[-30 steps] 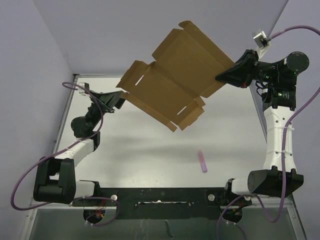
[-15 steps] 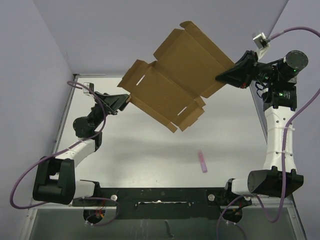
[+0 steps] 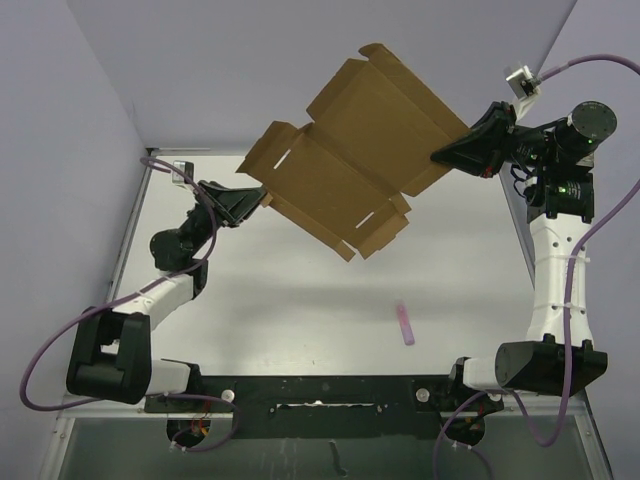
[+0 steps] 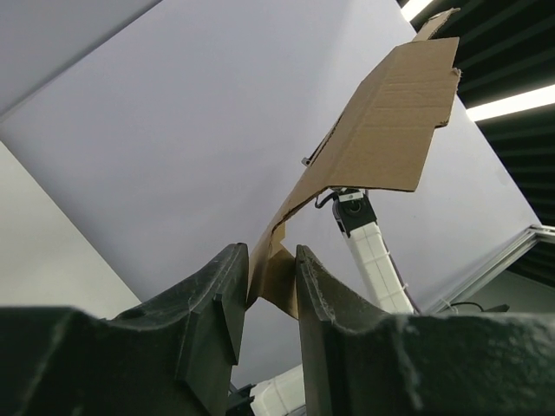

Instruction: Fold the paper box

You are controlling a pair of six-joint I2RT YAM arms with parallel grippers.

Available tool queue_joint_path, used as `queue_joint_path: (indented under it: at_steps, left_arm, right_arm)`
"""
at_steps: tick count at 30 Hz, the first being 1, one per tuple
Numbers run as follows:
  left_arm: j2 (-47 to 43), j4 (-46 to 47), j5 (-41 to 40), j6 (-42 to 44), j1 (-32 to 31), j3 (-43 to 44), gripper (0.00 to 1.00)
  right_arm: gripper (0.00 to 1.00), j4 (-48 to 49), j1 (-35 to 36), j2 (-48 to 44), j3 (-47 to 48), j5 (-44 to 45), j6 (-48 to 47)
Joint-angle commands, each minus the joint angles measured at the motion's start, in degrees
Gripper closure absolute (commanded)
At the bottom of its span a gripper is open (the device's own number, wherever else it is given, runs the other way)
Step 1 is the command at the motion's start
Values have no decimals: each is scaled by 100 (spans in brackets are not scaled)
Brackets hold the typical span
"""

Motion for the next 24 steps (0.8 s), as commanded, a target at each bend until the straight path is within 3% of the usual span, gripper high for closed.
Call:
queue_joint_path:
  at_steps: [1,4,9,16,17,20,24]
  left_arm:
    - [117,521,84,110,-20,204,74]
    - [153,517,199,162,-22,213,80]
    - [238,519,208,148,-22,246,100]
    - [200,547,296,310,16,202,100]
    - [189,538,380,350,82,169,98]
    - [-61,450,530,469,577,-178,66]
    - [-1078,-511,1007,837,1789,-686,40]
  right_arm:
    - [100,90,-34,-180,227,131,7]
    - [100,101,-36,-180,218,136,1]
    - [100,108,-33,-171,189,147,5]
    - [100,117,-35,-180,97,149,-33]
    - [100,103,-35,-190,48,149,-55]
    - [100,-329,-34,-206,-42,156,-496]
    - [100,-2422,9,-128,127,343,-2511]
